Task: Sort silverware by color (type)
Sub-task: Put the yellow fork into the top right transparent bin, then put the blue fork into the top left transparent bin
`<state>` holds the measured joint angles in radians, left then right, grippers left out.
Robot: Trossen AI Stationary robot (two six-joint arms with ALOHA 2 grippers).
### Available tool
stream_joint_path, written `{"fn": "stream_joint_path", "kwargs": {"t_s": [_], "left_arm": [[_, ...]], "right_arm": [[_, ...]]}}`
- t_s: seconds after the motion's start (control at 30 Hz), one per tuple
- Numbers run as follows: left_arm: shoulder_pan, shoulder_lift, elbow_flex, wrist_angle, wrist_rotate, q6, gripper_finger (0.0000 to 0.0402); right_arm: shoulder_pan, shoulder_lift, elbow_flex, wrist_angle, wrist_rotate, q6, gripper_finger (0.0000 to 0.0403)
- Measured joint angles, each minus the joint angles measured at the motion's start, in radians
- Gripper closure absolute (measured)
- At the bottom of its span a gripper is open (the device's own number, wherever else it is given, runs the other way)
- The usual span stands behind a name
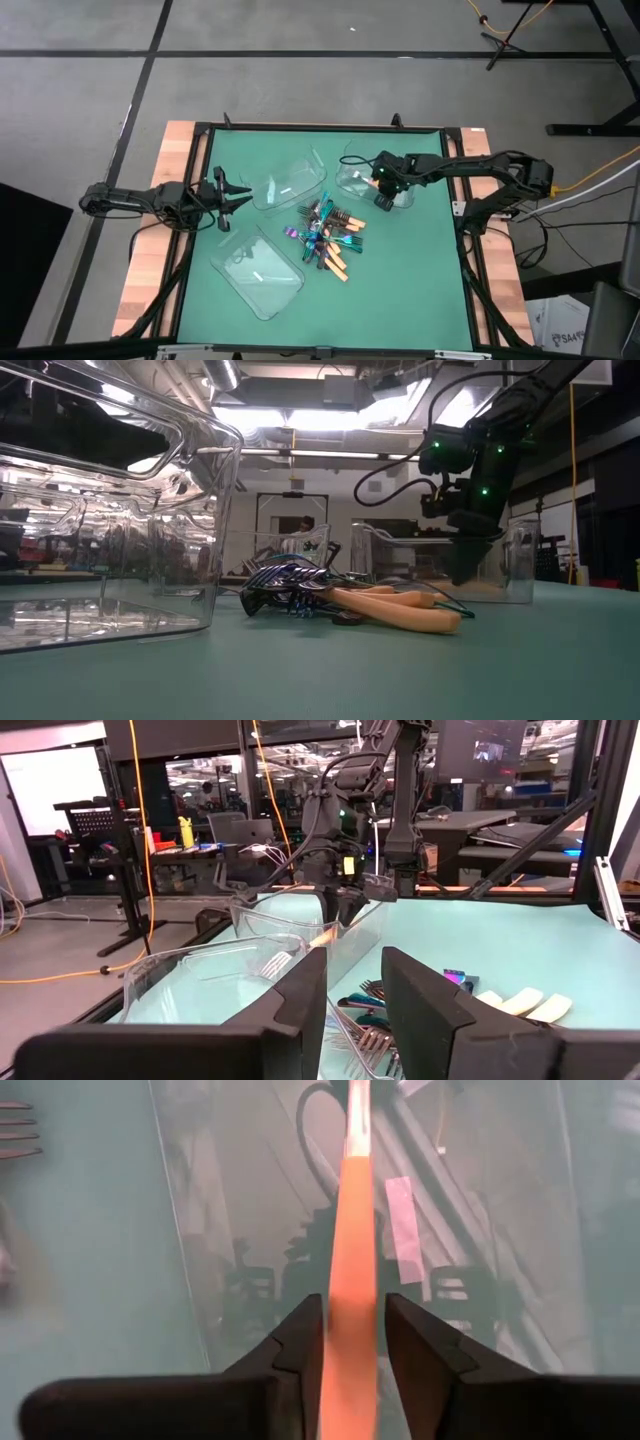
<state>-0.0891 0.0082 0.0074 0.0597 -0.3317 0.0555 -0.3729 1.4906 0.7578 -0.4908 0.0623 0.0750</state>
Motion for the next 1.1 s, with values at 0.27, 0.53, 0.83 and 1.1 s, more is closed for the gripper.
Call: {"fn": "stream_joint_path", "kwargs": {"t_s": [0.27, 0.53, 0.83, 1.1], "left_arm": [[0.000, 0.000, 0.000, 0.000, 0.000, 0.000, 0.0309], [0.000, 0.000, 0.000, 0.110, 0.000, 0.000, 0.0309], [0.000, 0.000, 0.000, 0.219, 0.007, 0.000, 0.0309], [0.000, 0.000, 0.000, 0.218, 0.008, 0.000, 0.0309]], "right_arm": [[0.000, 0.000, 0.000, 0.000, 0.004, 0.002, 0.0273], [-0.001, 0.001, 0.000, 0.009, -0.016, 0.008, 0.0272], [-0.001, 0.003, 0.093, -0.114, -0.021, 0.003, 0.0272], [0.000, 0.002, 0.224, -0.245, -0.010, 0.003, 0.0272]]}}
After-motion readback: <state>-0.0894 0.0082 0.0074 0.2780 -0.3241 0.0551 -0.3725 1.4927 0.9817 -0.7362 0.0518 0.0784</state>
